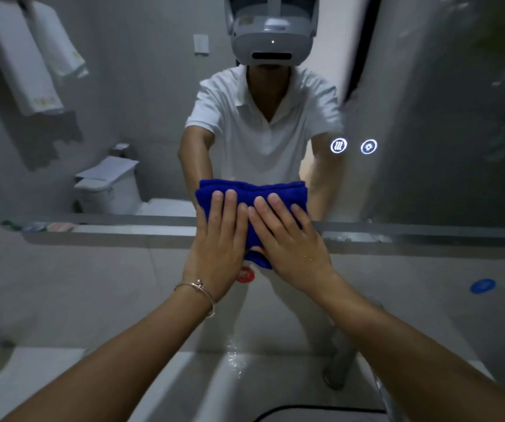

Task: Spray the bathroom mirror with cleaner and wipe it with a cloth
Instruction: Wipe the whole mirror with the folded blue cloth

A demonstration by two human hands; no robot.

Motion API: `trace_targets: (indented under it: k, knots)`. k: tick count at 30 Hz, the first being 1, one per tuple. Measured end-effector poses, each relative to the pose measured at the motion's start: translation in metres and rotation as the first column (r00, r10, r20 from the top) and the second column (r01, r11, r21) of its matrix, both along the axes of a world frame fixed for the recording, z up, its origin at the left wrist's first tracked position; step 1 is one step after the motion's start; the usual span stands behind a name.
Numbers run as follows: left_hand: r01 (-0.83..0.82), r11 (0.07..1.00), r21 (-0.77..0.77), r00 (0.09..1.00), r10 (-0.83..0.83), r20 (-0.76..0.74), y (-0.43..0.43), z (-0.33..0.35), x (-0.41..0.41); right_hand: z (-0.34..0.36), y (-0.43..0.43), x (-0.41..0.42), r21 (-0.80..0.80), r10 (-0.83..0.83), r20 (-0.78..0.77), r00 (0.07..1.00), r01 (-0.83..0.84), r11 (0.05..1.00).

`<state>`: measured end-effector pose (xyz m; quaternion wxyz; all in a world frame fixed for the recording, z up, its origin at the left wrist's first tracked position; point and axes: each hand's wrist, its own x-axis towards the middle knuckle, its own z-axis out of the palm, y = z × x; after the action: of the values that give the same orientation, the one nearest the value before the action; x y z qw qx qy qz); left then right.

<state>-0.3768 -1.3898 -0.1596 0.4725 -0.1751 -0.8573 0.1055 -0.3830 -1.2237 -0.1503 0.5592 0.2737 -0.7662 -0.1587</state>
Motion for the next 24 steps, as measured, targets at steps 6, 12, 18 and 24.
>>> trace_targets:
  k: [6, 12, 18, 24]
  knots:
    - [0.025, 1.0, -0.017, 0.998, -0.024, 0.062, 0.074, 0.005, 0.009, -0.002, 0.08, 0.007, -0.006, -0.053, 0.05, 0.997, 0.054, 0.999]
    - [0.097, 0.995, -0.027, 0.989, -0.093, 0.116, 0.104, 0.018, 0.019, 0.004, 0.109, 0.018, -0.04, -0.125, 0.128, 0.984, 0.131, 0.991]
    - [0.126, 0.954, -0.273, 0.992, -0.113, 0.064, 0.049, 0.056, 0.011, 0.011, 0.045, 0.021, -0.326, -0.136, 0.202, 0.97, 0.198, 0.924]
    - [0.103, 0.983, -0.154, 0.994, -0.108, -0.026, -0.029, 0.107, 0.004, 0.077, -0.035, 0.009, -0.303, -0.026, 0.179, 0.983, 0.08, 0.95]
